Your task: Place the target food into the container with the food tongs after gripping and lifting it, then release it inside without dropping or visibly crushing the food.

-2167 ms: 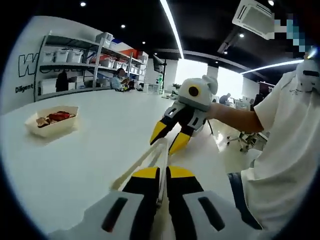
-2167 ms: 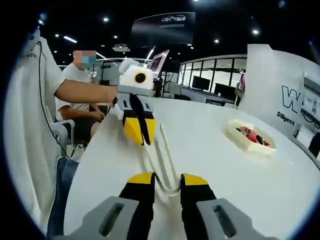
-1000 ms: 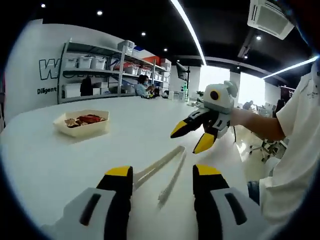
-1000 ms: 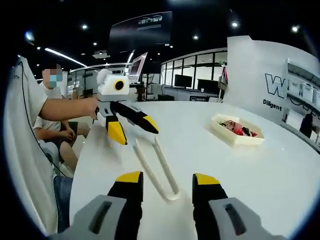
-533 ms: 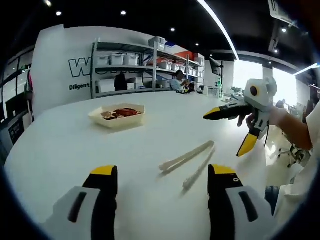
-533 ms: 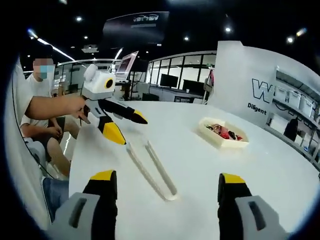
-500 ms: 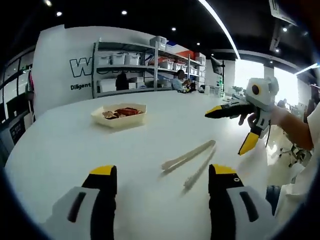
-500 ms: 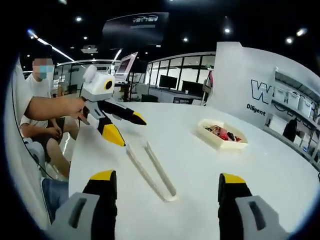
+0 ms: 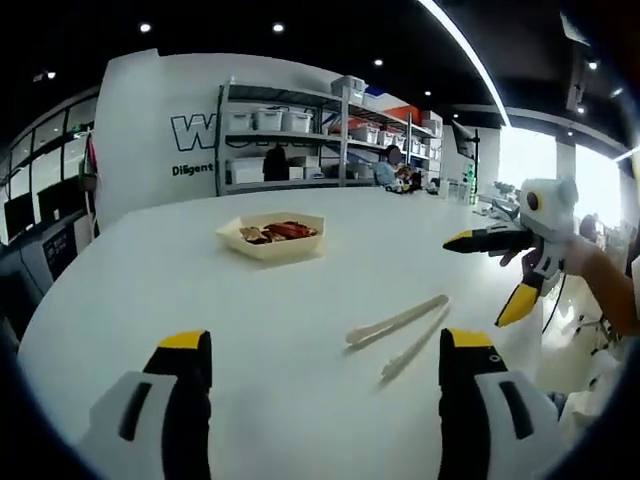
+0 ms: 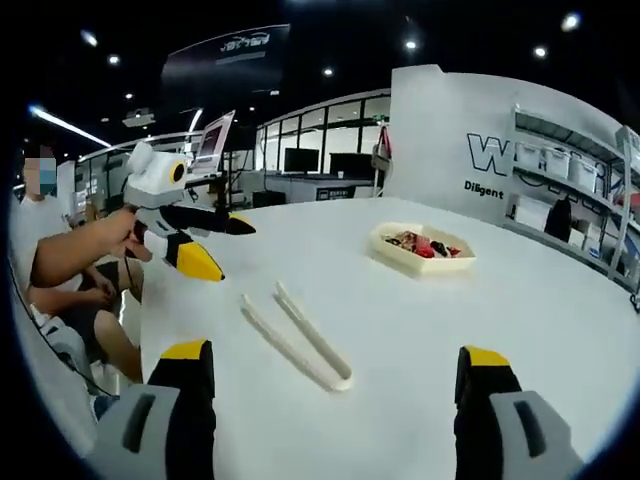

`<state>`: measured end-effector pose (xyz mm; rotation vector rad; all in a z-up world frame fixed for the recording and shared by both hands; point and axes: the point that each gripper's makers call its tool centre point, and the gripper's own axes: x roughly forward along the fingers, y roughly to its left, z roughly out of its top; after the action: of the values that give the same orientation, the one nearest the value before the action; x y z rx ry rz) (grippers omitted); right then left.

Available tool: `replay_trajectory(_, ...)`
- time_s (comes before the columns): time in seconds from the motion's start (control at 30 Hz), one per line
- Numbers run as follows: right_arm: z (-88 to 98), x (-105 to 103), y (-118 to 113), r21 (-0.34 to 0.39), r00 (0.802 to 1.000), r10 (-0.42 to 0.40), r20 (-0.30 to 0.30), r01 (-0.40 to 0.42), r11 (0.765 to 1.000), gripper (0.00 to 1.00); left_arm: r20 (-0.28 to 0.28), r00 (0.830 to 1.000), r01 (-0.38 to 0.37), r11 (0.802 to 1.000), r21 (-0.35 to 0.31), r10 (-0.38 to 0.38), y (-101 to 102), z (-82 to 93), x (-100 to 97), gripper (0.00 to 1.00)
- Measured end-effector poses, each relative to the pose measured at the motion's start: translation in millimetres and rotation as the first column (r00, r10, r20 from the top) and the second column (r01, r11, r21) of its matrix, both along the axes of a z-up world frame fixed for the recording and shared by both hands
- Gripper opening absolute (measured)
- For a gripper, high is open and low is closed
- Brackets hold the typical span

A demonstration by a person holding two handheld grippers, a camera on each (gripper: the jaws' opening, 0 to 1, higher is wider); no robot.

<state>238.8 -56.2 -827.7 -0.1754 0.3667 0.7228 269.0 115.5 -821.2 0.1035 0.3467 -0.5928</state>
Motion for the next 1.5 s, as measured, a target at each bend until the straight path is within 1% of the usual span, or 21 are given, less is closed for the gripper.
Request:
replay_trajectory(0.03, 1.6, 0, 0, 0.004, 1.000, -0.002, 0.004, 0.002, 1.000, 0.99, 0.000, 1.000, -0.007, 1.000, 0.009, 0.007, 1, -0.5, 0.1, 0.99)
replay_trajectory(0.07, 4.8, -1, -2, 0.007, 1.000, -0.009, 0.007, 0.009, 1.000, 0.99, -0.014, 1.000, -0.017, 0.999, 0.030, 0.018, 3, -3.8, -2.0, 0.99)
replay_trajectory(0.17, 10.6, -6, -9, 0.001, 0.999, -0.040, 0.004, 0.040, 0.999, 0.99, -0.055, 0.998, -0.032, 0.999, 0.031, 0.033, 5, -6.9, -7.5, 0.99)
replay_trajectory(0.23, 13.8, -10, -11, -0.009, 0.999, -0.049, 0.000, 0.049, 0.999, 0.99, -0.057, 0.994, -0.086, 0.996, 0.037, 0.088, 12, -4.2, -6.8, 0.99)
replay_trajectory(0.3, 14.1, -12, -15, -0.035, 0.998, -0.064, -0.001, 0.064, 0.997, 0.99, -0.039, 0.996, -0.078, 0.994, 0.072, 0.081, 11, -1.7, -7.8, 0.99)
replay_trajectory(0.33, 14.2, -11, -18, -0.050, 0.997, -0.079, 0.009, 0.079, 0.996, 1.00, -0.033, 0.996, -0.083, 0.993, 0.081, 0.086, 12, -0.4, -8.1, 0.98)
replay_trajectory(0.37, 13.3, -9, -22, -0.061, 0.994, -0.109, 0.012, 0.110, 0.992, 1.00, -0.042, 0.996, -0.070, 0.993, 0.094, 0.074, 9, -1.2, -9.8, 0.98)
replay_trajectory(0.4, 11.1, -8, -24, -0.070, 0.992, -0.126, 0.006, 0.126, 0.990, 1.00, -0.053, 0.997, -0.053, 0.995, 0.090, 0.058, 7, -1.1, -11.5, 0.97)
replay_trajectory(0.43, 11.1, -7, -25, -0.070, 0.991, -0.132, 0.008, 0.133, 0.989, 1.00, -0.064, 0.997, -0.034, 0.997, 0.068, 0.038, 3, 0.2, -13.0, 0.96)
replay_trajectory(0.47, 11.4, -6, -23, -0.060, 0.991, -0.136, 0.015, 0.136, 0.989, 1.00, -0.077, 0.997, -0.024, 0.999, 0.031, 0.027, -1, 2.6, -13.2, 0.96)
replay_trajectory(0.5, 10.5, -6, -22, -0.059, 0.991, -0.131, 0.011, 0.132, 0.990, 1.00, -0.083, 0.996, -0.018, 0.999, 0.032, 0.021, -1, 2.7, -13.6, 0.96)
replay_trajectory(0.57, 7.1, -7, -21, -0.072, 0.992, -0.129, 0.002, 0.129, 0.989, 1.00, -0.087, 0.996, -0.024, 0.998, 0.051, 0.029, -1, 2.5, -14.1, 0.96)
replay_trajectory(0.6, 5.4, -8, -22, -0.095, 0.992, -0.124, 0.007, 0.124, 0.988, 1.00, -0.083, 0.996, -0.036, 0.996, 0.082, 0.043, 2, 0.7, -15.2, 0.97)
replay_trajectory(0.67, 5.9, -8, -23, -0.093, 0.992, -0.125, 0.008, 0.125, 0.988, 1.00, -0.075, 0.995, -0.053, 0.993, 0.105, 0.061, 4, -2.8, -17.2, 0.98)
replay_trajectory(0.77, 7.5, -9, -24, -0.048, 0.991, -0.137, -0.004, 0.137, 0.989, 1.00, -0.091, 0.993, -0.065, 0.994, 0.093, 0.073, 4, -8.0, -21.3, 0.98)
replay_trajectory(0.87, 3.1, -13, -22, -0.047, 0.991, -0.130, -0.021, 0.129, 0.991, 1.00, -0.116, 0.991, -0.062, 0.996, 0.070, 0.070, 0, -14.5, -25.3, 0.97)
replay_trajectory(1.0, 0.3, -15, -25, -0.071, 0.991, -0.131, -0.012, 0.130, 0.989, 1.00, -0.104, 0.992, -0.069, 0.994, 0.082, 0.078, -1, -15.9, -25.4, 0.96)
replay_trajectory(1.13, -0.8, -18, -33, -0.084, 0.988, -0.152, -0.001, 0.151, 0.985, 1.00, -0.089, 0.993, -0.075, 0.995, 0.069, 0.081, -1, -11.6, -24.8, 0.93)
replay_trajectory(1.3, 0.6, -20, -32, -0.033, 0.988, -0.153, -0.012, 0.153, 0.988, 1.00, -0.069, 0.993, -0.094, 0.994, 0.058, 0.098, 1, -7.9, -25.1, 0.93)
replay_trajectory(1.37, -0.5, -20, -31, -0.038, 0.988, -0.152, -0.014, 0.151, 0.988, 1.00, -0.080, 0.993, -0.087, 0.994, 0.059, 0.092, -1, -11.7, -27.4, 0.93)
replay_trajectory(1.5, -2.0, -20, -30, -0.047, 0.989, -0.147, -0.011, 0.147, 0.988, 1.00, -0.081, 0.992, -0.088, 0.995, 0.053, 0.092, -2, -12.9, -30.8, 0.93)
